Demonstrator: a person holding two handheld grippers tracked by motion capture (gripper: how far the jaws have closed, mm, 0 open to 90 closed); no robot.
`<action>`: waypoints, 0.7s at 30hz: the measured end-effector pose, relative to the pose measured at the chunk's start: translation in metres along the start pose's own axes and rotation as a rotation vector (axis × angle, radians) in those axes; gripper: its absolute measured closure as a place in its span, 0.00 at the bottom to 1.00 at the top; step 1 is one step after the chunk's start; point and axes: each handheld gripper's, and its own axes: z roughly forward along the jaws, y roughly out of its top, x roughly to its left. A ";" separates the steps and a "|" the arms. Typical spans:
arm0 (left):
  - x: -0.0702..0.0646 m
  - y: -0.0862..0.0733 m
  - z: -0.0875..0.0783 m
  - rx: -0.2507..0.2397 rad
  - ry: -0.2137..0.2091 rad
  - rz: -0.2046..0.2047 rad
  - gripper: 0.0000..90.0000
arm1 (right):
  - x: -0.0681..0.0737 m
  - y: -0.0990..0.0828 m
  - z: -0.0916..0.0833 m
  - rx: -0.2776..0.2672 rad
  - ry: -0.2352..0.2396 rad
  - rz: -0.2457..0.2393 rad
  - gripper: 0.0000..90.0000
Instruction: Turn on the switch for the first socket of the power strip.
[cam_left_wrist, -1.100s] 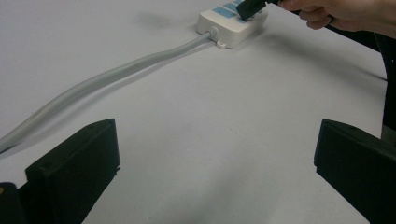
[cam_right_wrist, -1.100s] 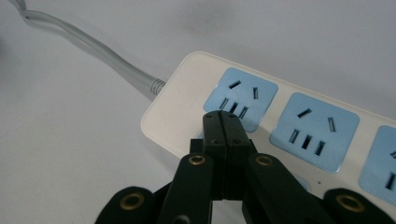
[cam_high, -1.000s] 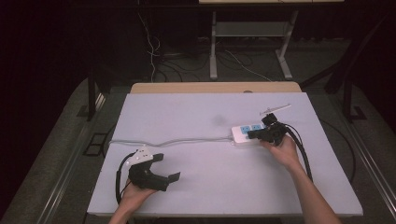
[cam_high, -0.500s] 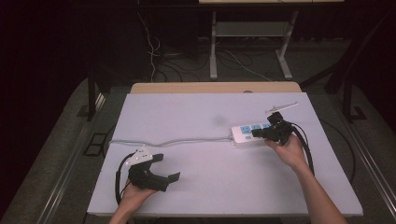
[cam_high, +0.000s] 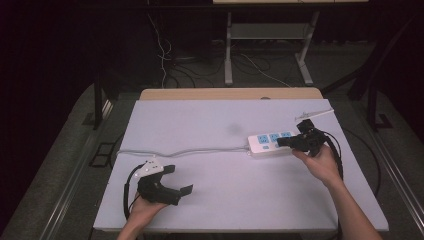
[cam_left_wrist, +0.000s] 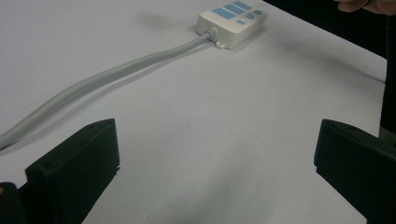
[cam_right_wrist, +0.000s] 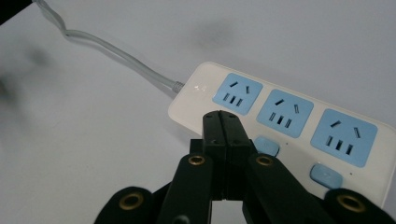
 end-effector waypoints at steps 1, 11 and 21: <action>0.000 0.000 0.000 -0.001 0.000 0.000 0.00 | 0.001 -0.001 -0.002 -0.001 0.001 -0.003 1.00; 0.000 0.000 -0.001 -0.002 0.003 0.000 0.00 | 0.010 -0.007 -0.023 -0.034 0.008 0.003 0.92; 0.000 0.000 -0.001 -0.002 0.003 -0.002 0.00 | 0.018 -0.018 -0.038 -0.068 0.029 0.035 0.71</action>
